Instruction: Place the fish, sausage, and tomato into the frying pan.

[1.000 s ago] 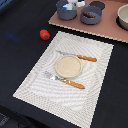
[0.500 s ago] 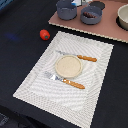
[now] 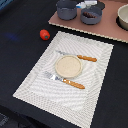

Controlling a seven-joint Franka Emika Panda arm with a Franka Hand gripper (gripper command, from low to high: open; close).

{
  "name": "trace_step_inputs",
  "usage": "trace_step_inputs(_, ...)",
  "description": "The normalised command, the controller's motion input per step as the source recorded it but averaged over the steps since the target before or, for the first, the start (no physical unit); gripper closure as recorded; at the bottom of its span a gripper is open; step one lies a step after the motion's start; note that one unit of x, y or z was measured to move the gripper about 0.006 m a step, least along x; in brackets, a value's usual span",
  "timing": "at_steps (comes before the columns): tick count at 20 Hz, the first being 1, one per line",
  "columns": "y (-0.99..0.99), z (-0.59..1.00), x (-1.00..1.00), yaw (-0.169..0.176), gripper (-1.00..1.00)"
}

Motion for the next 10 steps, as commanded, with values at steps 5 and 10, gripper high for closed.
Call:
trace_step_inputs(5,0.74,0.00,0.66,0.000,1.00)
trace_step_inputs(10,0.56,0.22,0.23,-0.001,-1.00)
